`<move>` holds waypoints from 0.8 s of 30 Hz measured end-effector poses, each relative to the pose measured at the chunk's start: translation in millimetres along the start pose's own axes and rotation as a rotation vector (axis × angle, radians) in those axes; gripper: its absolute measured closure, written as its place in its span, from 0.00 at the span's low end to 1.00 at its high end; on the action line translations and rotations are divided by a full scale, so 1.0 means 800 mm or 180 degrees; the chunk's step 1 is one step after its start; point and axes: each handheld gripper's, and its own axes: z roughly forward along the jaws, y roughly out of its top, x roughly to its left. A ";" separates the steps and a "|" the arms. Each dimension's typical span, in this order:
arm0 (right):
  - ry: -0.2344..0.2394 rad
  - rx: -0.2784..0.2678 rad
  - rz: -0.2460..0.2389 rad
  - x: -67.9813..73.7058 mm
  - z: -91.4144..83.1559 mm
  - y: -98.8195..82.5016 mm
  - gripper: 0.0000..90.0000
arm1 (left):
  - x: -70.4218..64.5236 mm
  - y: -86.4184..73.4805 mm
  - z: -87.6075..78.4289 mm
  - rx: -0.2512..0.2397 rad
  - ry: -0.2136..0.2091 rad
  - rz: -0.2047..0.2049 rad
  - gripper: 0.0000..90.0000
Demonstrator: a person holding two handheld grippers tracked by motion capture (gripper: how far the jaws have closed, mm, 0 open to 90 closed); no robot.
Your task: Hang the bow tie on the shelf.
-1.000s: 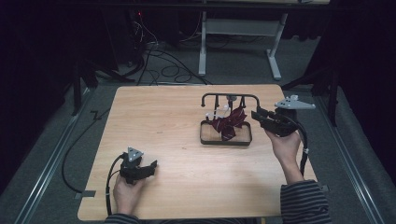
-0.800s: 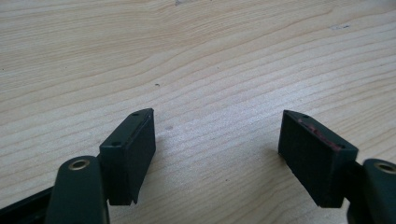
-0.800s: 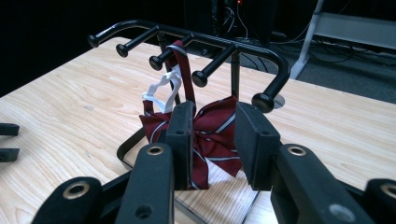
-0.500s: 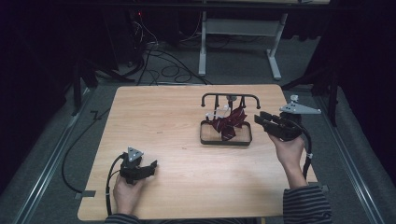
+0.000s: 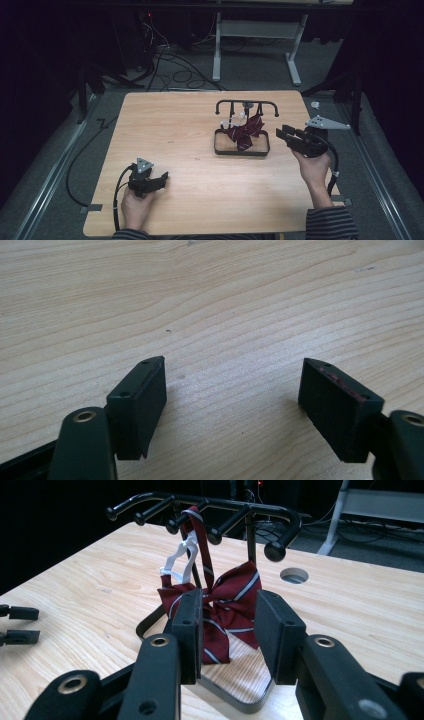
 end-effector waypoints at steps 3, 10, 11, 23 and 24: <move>-0.0032 0.0007 -0.0021 0.001 -0.004 -0.005 0.73 | 0.000 0.000 0.000 0.0001 -0.0001 0.0000 0.31; -0.0029 -0.0011 0.0033 0.001 -0.013 -0.021 0.73 | 0.000 0.000 0.000 -0.0001 0.0004 -0.0001 0.31; -0.0032 -0.0012 0.0042 0.000 -0.013 -0.022 0.73 | 0.000 0.000 0.000 0.0000 0.0005 0.0001 0.31; -0.0012 -0.0021 0.0136 -0.001 -0.017 -0.041 0.73 | -0.001 0.000 0.000 -0.0001 0.0014 0.0005 0.31; -0.0012 -0.0015 0.0139 -0.001 -0.017 -0.042 0.73 | -0.001 0.000 0.000 -0.0002 0.0014 0.0005 0.31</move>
